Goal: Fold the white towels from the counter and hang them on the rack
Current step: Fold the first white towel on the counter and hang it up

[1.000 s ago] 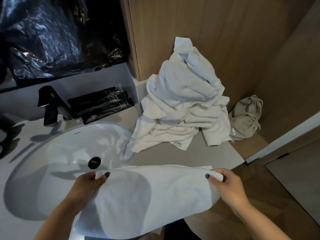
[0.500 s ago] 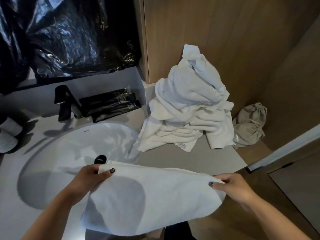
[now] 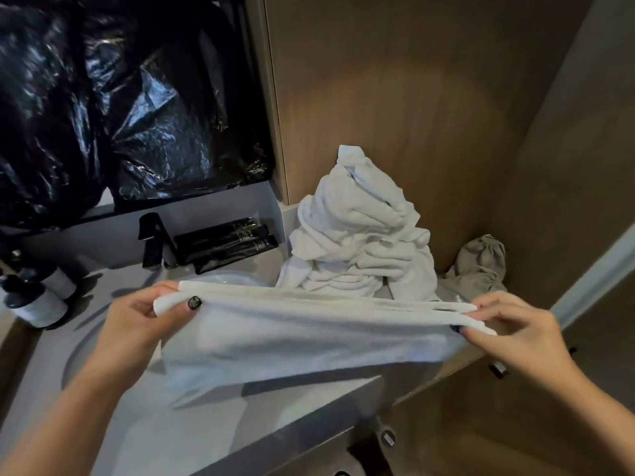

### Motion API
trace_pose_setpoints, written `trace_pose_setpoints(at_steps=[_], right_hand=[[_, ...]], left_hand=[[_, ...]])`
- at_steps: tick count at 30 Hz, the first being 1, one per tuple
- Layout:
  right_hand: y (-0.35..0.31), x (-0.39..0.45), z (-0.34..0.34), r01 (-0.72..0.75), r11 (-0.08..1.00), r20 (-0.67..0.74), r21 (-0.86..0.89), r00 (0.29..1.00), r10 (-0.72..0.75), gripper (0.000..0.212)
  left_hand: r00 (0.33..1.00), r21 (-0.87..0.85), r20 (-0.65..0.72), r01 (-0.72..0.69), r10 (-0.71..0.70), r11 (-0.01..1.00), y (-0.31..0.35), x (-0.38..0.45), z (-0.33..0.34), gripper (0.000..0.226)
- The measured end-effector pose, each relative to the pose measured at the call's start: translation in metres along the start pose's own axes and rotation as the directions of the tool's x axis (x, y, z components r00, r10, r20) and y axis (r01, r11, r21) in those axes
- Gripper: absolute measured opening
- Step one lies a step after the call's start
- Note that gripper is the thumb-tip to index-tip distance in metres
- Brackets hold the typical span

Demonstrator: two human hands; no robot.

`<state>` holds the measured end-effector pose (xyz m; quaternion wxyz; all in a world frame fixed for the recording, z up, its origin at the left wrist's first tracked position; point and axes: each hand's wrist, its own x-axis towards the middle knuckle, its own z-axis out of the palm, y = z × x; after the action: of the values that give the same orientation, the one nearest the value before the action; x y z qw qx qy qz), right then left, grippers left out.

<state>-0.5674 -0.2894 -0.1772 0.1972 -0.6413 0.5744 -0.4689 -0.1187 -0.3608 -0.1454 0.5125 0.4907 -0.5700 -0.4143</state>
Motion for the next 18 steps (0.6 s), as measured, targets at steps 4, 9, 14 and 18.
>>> trace_pose_setpoints(at_steps=[4,9,14,18], right_hand=[[-0.011,-0.004,-0.008,-0.017,0.990,-0.171,0.143,0.984,0.042,0.040],[0.001,-0.009,-0.014,-0.187,0.946,-0.089,0.264,0.972,0.217,0.041],[0.012,0.004,-0.010,-0.355,0.903,0.079,0.241,0.935,0.347,0.013],[0.035,0.036,0.012,-0.452,0.882,0.243,0.136,0.878,0.413,0.016]], left_hand=[[0.997,-0.176,-0.081,-0.028,0.013,0.984,0.006,-0.017,0.015,0.017],[0.994,-0.113,-0.100,0.043,-0.055,0.993,0.005,-0.043,0.033,0.045],[0.967,0.145,-0.216,0.170,-0.137,0.975,-0.019,-0.063,0.040,0.020],[0.939,0.293,-0.252,0.305,-0.234,0.906,-0.050,-0.069,0.048,0.025]])
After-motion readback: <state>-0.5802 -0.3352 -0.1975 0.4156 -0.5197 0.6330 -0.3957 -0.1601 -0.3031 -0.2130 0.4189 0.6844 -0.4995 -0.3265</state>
